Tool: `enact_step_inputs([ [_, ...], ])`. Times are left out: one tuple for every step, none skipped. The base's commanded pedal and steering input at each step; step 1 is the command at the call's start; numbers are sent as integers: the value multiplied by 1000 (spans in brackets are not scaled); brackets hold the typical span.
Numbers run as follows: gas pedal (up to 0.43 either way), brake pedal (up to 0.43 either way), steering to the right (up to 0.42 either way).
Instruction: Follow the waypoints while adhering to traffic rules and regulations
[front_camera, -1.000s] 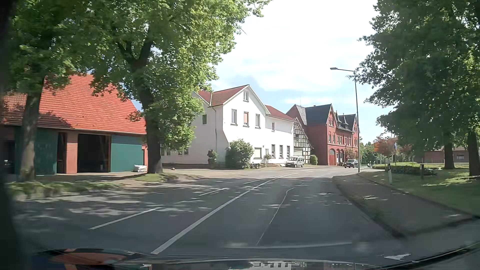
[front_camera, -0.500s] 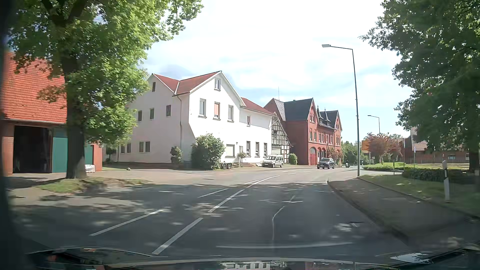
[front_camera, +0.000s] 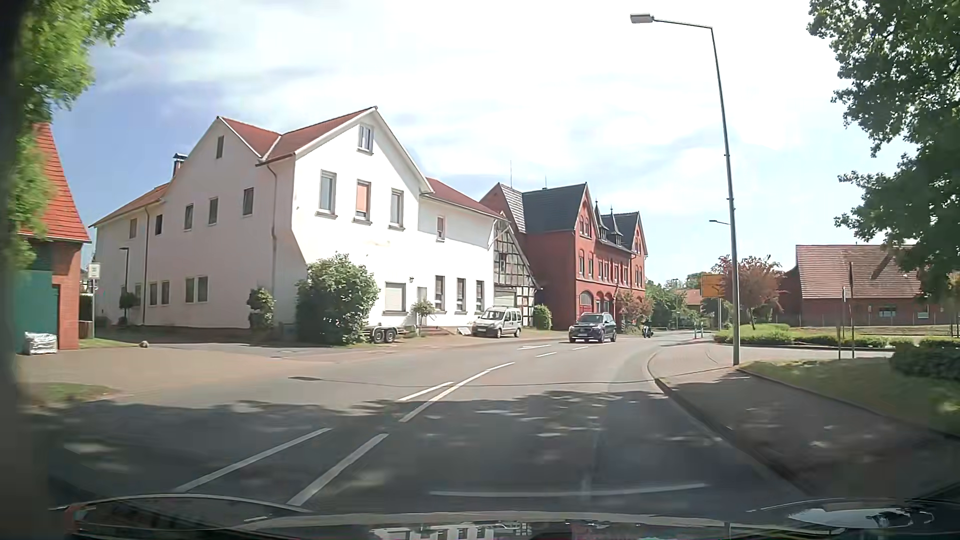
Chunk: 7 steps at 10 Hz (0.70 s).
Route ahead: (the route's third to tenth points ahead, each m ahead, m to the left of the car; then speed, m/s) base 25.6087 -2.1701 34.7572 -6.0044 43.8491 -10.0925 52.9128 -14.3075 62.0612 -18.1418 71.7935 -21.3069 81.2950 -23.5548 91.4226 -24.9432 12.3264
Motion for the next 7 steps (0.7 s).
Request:
enact_step_inputs([
  [169,0,57],
  [169,0,57],
  [169,0,57],
  [169,0,58],
  [169,0,58],
  [169,0,59],
  [169,0,58],
])
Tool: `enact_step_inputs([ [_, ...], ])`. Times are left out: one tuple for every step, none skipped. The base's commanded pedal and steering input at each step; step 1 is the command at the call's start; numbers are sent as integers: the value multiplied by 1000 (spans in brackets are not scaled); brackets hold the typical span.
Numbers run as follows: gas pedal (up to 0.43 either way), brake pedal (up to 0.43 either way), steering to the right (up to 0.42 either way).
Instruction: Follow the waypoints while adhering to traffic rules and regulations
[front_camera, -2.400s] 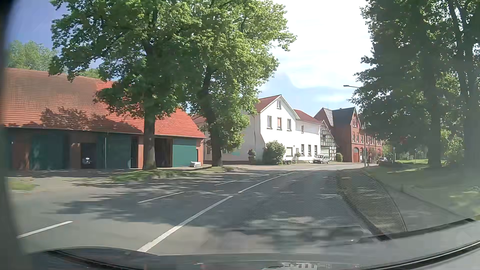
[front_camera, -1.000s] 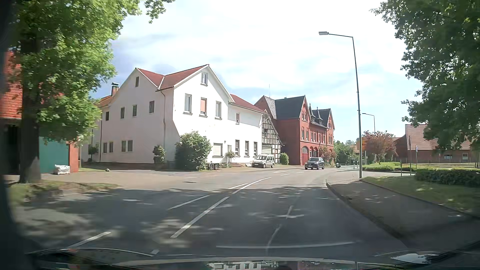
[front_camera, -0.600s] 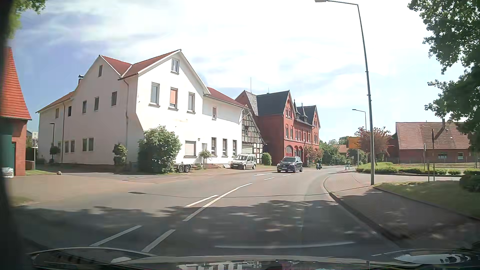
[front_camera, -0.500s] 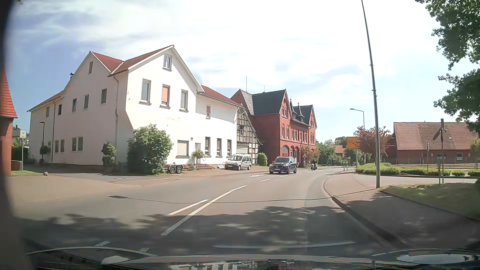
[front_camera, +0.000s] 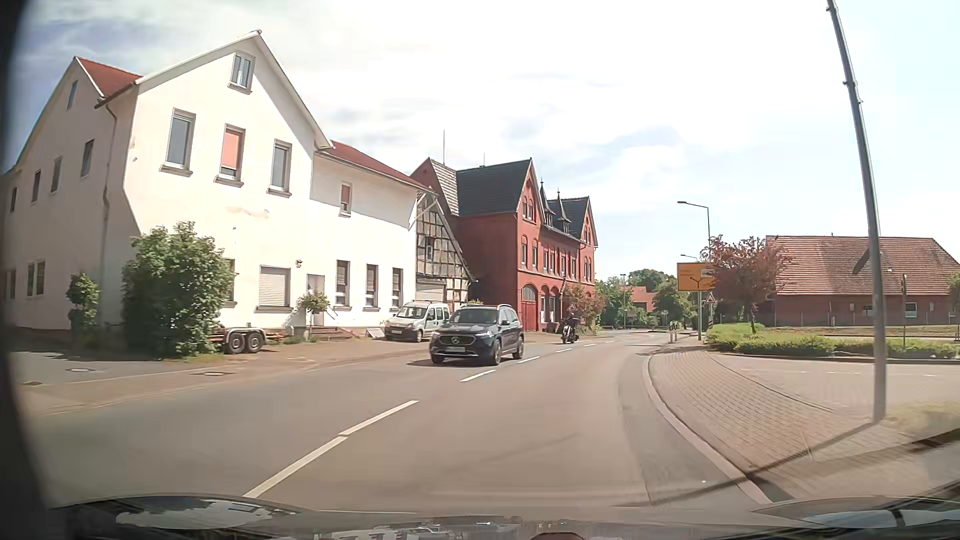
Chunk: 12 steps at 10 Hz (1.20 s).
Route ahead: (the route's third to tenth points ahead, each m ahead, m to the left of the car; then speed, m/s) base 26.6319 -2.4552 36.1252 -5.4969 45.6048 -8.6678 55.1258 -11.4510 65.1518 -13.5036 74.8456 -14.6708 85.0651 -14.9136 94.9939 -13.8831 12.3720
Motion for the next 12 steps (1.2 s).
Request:
enact_step_inputs([
  [169,0,59],
  [169,0,57],
  [169,0,56],
  [169,0,56],
  [169,0,55],
  [169,0,55],
  [157,0,55],
  [157,0,55],
  [150,0,55],
  [130,0,55],
  [130,0,54],
  [130,0,54],
])
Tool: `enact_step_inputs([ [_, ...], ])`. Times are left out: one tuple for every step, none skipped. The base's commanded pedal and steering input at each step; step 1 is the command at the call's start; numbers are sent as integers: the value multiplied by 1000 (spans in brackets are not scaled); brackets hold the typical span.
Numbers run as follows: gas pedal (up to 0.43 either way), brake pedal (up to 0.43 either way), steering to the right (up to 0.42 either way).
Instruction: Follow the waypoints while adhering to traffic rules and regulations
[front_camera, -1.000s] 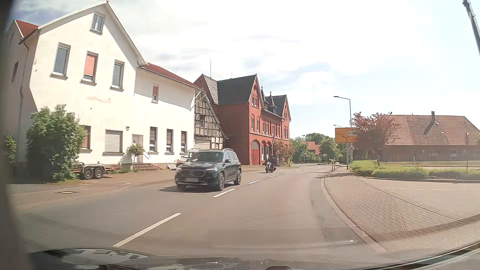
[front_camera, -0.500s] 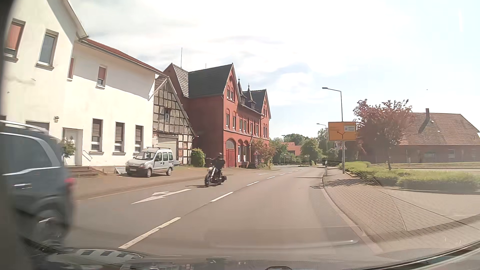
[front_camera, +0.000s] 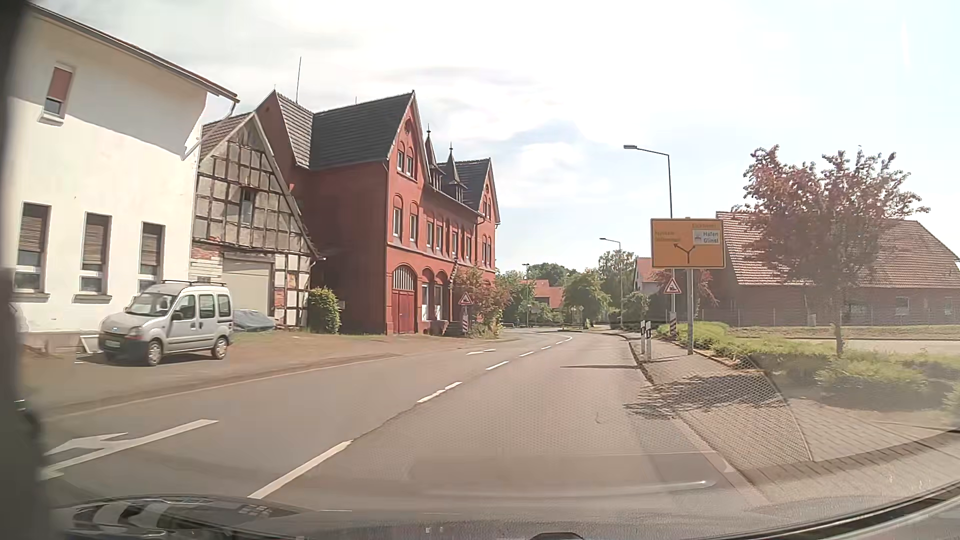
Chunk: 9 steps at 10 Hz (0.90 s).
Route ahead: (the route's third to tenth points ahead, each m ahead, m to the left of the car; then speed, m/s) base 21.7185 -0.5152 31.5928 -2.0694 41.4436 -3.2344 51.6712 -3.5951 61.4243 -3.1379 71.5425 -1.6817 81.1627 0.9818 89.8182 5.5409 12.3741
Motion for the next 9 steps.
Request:
enact_step_inputs([
  [130,0,54],
  [138,0,52],
  [138,0,50],
  [138,0,48],
  [138,0,44],
  [138,0,44],
  [138,0,43],
  [138,0,39],
  [138,0,35],
])
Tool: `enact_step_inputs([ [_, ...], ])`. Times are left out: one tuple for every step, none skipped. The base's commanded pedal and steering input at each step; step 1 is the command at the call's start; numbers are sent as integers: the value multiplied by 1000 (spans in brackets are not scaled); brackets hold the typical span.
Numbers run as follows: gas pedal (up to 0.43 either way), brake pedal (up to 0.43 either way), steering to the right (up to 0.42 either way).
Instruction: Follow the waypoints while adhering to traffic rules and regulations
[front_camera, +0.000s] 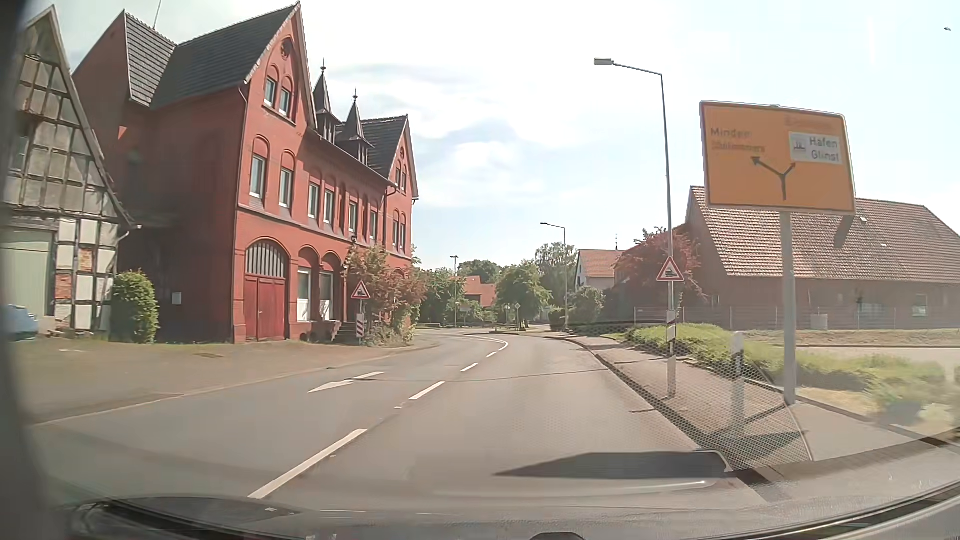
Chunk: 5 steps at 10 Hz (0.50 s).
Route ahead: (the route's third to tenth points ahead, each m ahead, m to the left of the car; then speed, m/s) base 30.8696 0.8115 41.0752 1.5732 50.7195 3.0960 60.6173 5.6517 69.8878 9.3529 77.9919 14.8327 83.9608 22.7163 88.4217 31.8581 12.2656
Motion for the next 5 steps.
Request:
enact_step_inputs([
  [138,0,34],
  [138,0,31],
  [138,0,29],
  [138,0,26],
  [138,0,24],
])
